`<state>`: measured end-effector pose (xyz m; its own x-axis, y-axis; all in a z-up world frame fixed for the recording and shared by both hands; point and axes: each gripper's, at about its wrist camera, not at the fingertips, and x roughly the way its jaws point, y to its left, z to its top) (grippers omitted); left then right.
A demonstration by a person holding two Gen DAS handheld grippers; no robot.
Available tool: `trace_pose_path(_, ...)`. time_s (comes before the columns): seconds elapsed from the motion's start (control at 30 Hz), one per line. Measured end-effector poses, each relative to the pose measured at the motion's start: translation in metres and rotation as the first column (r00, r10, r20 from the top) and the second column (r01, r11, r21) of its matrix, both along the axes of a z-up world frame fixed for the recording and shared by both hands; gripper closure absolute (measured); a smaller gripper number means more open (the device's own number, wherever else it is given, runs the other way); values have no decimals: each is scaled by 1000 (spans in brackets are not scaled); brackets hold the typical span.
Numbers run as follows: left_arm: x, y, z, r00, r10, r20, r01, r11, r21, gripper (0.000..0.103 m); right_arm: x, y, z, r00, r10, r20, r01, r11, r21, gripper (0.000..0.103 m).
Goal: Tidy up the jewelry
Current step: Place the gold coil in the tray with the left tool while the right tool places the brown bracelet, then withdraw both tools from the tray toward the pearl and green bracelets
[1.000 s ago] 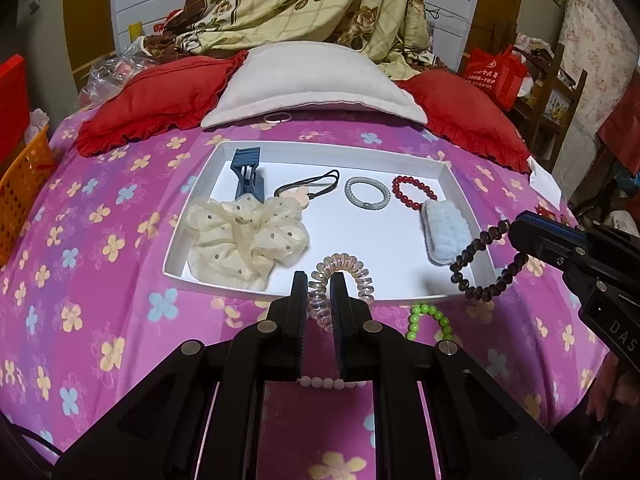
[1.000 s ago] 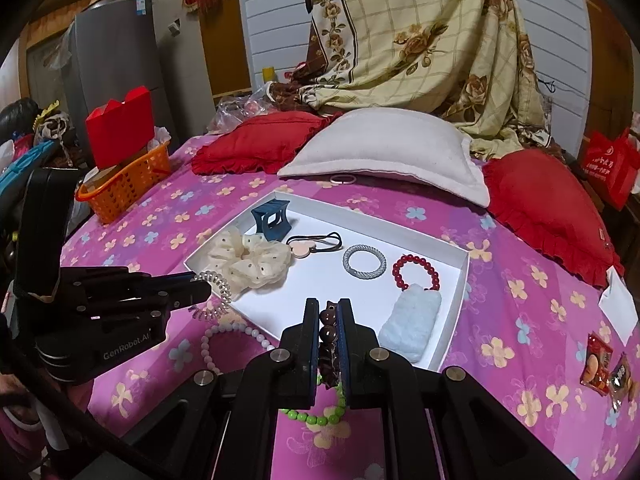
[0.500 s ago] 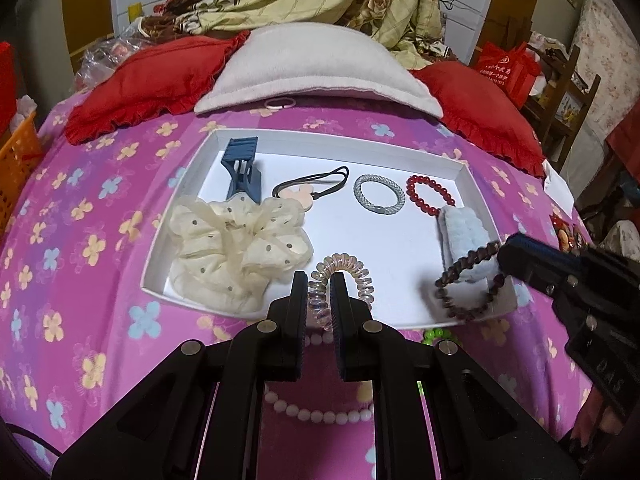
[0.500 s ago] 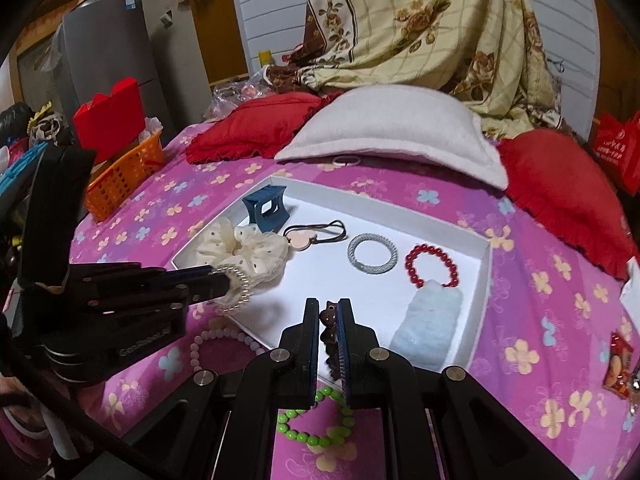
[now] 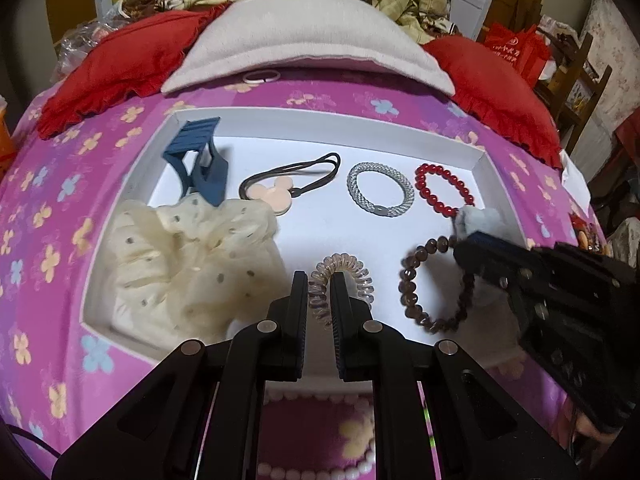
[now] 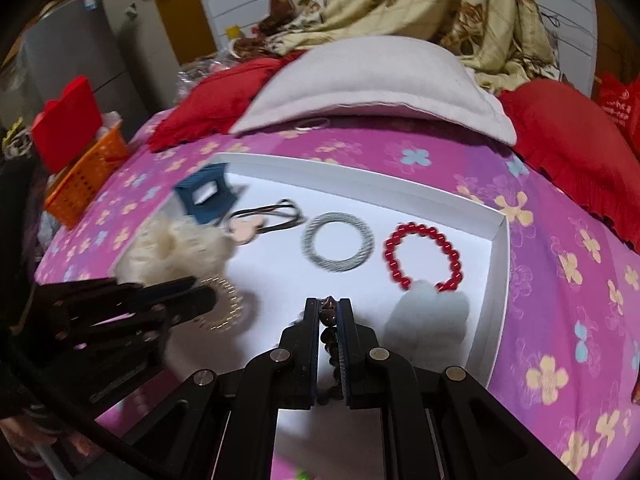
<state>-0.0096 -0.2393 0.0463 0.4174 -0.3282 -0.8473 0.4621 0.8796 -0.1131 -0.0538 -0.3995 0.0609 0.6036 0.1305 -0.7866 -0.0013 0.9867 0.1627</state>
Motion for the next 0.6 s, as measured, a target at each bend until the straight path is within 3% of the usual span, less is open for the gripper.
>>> trace_pose_path(0.4, 23, -14, -24, 1000, 16, -17, -15, 999, 41, 93, 27, -14, -23, 999, -29, -27, 29, 1000, 9, 95)
trace_pose_path(0.47, 23, -14, -24, 1000, 17, -11, -16, 999, 46, 93, 27, -15, -25, 999, -42, -31, 42, 999, 12, 90)
trace_pose_path(0.5, 23, -14, -24, 1000, 18, -12, -17, 999, 45, 91, 26, -17, -25, 998, -50, -37, 51, 998, 26, 87)
trace_pose_path(0.57, 23, -14, -24, 1000, 14, -14, -13, 999, 35, 80, 22, -19, -23, 997, -64, -35, 66, 996, 54, 71)
trace_pose_path(0.6, 23, -13, -24, 1000, 14, -15, -13, 999, 34, 70, 19, -20, -21, 997, -67, -31, 69, 996, 60, 70)
